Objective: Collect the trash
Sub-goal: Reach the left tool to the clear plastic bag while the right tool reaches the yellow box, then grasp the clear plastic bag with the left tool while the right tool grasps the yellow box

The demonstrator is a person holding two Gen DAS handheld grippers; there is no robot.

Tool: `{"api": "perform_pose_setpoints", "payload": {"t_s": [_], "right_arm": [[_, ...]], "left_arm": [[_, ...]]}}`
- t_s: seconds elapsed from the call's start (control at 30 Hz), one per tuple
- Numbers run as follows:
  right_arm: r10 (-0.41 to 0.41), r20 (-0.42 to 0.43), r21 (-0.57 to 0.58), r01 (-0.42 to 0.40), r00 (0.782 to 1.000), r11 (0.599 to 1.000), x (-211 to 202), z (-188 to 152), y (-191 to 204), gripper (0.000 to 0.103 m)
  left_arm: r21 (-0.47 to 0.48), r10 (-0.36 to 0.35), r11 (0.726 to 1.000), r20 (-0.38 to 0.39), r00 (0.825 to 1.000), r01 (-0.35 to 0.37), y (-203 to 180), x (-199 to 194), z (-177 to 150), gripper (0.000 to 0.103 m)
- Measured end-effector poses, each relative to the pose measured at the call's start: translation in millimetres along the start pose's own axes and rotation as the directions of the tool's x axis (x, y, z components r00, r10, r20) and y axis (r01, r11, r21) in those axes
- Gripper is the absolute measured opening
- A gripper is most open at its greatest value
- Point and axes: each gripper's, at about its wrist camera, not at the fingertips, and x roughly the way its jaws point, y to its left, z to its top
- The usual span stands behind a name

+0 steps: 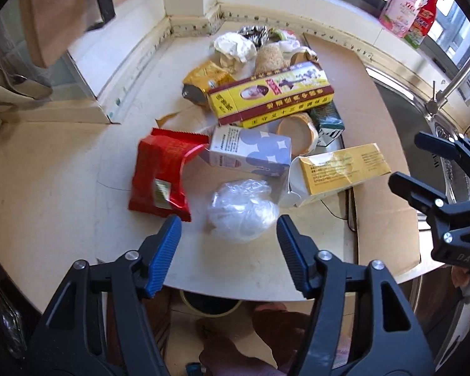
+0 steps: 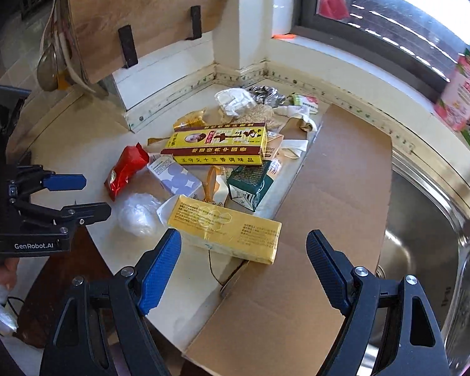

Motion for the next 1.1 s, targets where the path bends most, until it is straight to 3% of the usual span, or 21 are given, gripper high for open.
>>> {"api": "perform_pose_setpoints", "payload": {"t_s": [0.17, 0.37, 0.53, 0.73, 0.93, 1.1], "right_arm": [[0.105, -0.06, -0.158, -0.113, 0.993, 0.981, 43.7, 11.1, 0.2, 0.084], [0.137, -0.143, -0.315, -0.176, 0.98, 0.933, 78.0, 7.6, 14.2, 0.083], [0.149, -0.189, -0.394, -0.214, 0.971, 0.894, 92.6, -0.8, 27.5, 0.064], [0.208, -0.196, -0.352, -0.266, 0.958, 0.897, 86.2, -1.3, 22.1, 0.045], [0.263, -0.169, -0.238, -0.298, 0.95, 0.924, 70.4, 1.7, -0.2, 0.043], [0.289, -0.14, -0.162, -0.31, 0.947, 0.937, 54.8, -1.8, -9.9, 0.043]], "left_arm": [[-0.025, 0.024, 0.999, -0.045, 0.999, -0.025, -4.1, 21.2, 2.0, 0.057], [-0.062, 0.019, 0.998, -0.082, 0.996, -0.024, -1.1, 38.0, 5.8, 0.057], [-0.063, 0.021, 0.998, -0.091, 0.996, -0.027, -1.3, 45.0, 12.1, 0.057], [-0.038, 0.038, 0.998, -0.123, 0.992, -0.044, -4.6, 55.5, 17.1, 0.057], [-0.036, 0.04, 0.998, -0.121, 0.992, -0.045, -7.5, 58.6, 20.5, 0.057], [-0.067, 0.003, 0.998, -0.104, 0.995, -0.01, -4.8, 52.7, 16.6, 0.042]]}}
